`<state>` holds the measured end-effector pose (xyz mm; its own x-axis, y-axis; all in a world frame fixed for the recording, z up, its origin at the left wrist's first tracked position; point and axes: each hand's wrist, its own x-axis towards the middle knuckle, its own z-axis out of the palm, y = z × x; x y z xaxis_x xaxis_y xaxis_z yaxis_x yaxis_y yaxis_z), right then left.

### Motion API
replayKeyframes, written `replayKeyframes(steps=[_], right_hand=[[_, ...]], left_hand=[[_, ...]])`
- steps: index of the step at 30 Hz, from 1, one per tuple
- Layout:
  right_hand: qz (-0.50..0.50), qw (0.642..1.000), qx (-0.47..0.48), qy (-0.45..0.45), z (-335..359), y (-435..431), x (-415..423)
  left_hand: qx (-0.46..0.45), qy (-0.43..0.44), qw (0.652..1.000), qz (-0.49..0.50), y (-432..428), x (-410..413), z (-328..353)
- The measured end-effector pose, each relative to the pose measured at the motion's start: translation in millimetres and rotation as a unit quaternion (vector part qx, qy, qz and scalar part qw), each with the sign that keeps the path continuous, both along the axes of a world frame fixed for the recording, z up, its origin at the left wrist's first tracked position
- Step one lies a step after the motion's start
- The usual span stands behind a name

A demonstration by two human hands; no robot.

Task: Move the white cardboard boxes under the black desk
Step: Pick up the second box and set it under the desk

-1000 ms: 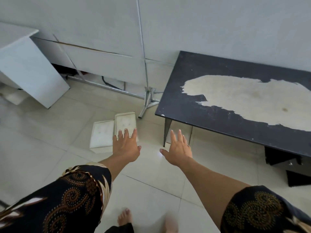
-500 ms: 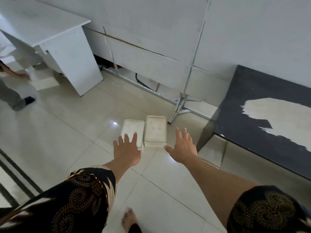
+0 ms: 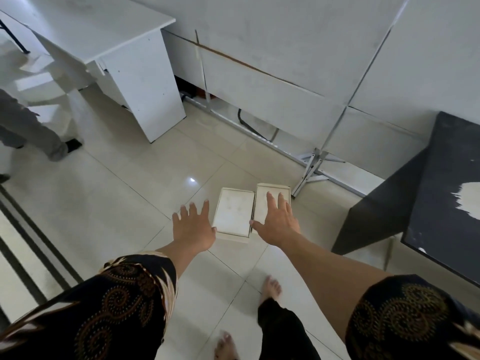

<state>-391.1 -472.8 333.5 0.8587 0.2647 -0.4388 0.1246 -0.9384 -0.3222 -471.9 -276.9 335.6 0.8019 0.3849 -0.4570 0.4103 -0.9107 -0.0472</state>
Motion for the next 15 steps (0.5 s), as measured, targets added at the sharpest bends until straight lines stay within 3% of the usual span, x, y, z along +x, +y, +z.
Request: replayKeyframes(steps=[15], right_hand=[[0.072,0.992,-0.028,0.102,-95,69,185]], left_hand=[[-0.024,0.082,0.991,0.105,62,172,-86]])
